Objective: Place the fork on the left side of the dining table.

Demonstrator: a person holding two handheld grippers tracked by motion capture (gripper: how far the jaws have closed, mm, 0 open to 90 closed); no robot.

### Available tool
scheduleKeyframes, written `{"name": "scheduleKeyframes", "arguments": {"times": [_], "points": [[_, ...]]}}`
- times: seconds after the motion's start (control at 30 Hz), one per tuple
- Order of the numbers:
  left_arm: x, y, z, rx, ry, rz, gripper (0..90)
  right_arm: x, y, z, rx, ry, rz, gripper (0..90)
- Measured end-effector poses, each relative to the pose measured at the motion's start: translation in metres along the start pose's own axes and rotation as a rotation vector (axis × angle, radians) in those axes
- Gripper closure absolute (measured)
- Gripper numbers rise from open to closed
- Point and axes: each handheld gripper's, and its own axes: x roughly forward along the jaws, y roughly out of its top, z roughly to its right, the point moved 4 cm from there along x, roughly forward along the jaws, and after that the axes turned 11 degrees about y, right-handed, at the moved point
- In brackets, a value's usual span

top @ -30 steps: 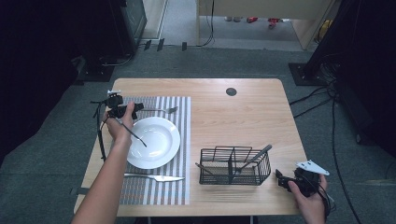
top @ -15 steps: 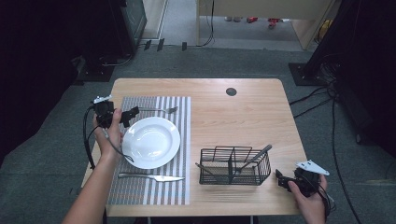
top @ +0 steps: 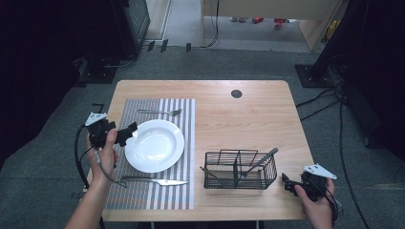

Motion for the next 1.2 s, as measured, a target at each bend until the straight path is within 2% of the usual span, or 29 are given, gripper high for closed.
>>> {"name": "scheduleKeyframes", "arguments": {"times": [0.03,0.1,0.13,0.17,0.2,0.3,0.4,0.5,0.6,0.63,0.67,0.7,0.73,0.77,0.87,0.97,1.07,1.2], "points": [[-0.007,-0.006,-0.001,0.002,-0.009,0.011,9.0,0.000,0.000,0.000,0.000,0.000,0.000,5.8],[-0.015,-0.011,-0.002,0.028,0.013,0.039,9.0,0.000,0.000,0.000,0.000,0.000,0.000,5.8],[-0.015,-0.011,-0.002,0.028,0.013,0.039,9.0,0.000,0.000,0.000,0.000,0.000,0.000,5.8],[-0.022,-0.017,-0.002,0.037,0.024,0.054,9.0,0.000,0.000,0.000,0.000,0.000,0.000,5.8],[-0.022,-0.017,-0.002,0.037,0.024,0.054,9.0,0.000,0.000,0.000,0.000,0.000,0.000,5.8],[-0.034,-0.031,-0.004,0.052,0.029,0.068,9.0,0.000,0.000,0.000,-0.001,0.000,-0.002,5.8],[-0.039,-0.039,-0.005,0.050,0.028,0.068,9.0,0.000,0.000,0.000,0.000,-0.001,-0.001,5.8],[-0.046,-0.056,-0.009,0.063,0.037,0.074,9.0,0.000,0.000,0.000,0.001,-0.001,-0.001,5.8],[-0.049,-0.064,-0.012,0.057,0.036,0.071,9.0,0.000,0.000,0.000,0.000,-0.001,-0.001,5.8],[-0.052,-0.072,-0.014,0.058,0.031,0.066,9.0,0.000,0.000,0.000,0.000,-0.001,-0.001,5.8],[-0.052,-0.072,-0.014,0.058,0.031,0.066,9.0,0.000,0.000,0.000,0.000,-0.001,-0.001,5.8],[-0.055,-0.081,-0.017,0.058,0.033,0.063,9.0,0.000,0.000,0.000,0.000,-0.001,-0.001,5.8],[-0.055,-0.081,-0.017,0.058,0.033,0.063,9.0,0.000,0.000,0.000,0.000,-0.001,-0.001,5.8],[-0.059,-0.089,-0.020,0.063,0.034,0.059,9.0,0.000,0.000,0.000,0.000,-0.001,-0.001,5.8],[-0.063,-0.094,-0.024,0.065,0.035,0.063,9.0,0.000,0.000,0.000,0.000,-0.001,-0.001,5.8],[-0.070,-0.101,-0.029,0.087,0.046,0.074,9.0,0.000,0.000,0.000,0.000,-0.001,-0.001,5.8],[-0.073,-0.106,-0.031,0.084,0.039,0.075,9.0,0.000,0.000,0.000,0.001,0.000,-0.001,5.8],[-0.074,-0.117,-0.040,0.118,0.069,0.070,9.0,0.000,0.000,0.000,0.000,-0.001,-0.001,5.8]]}}
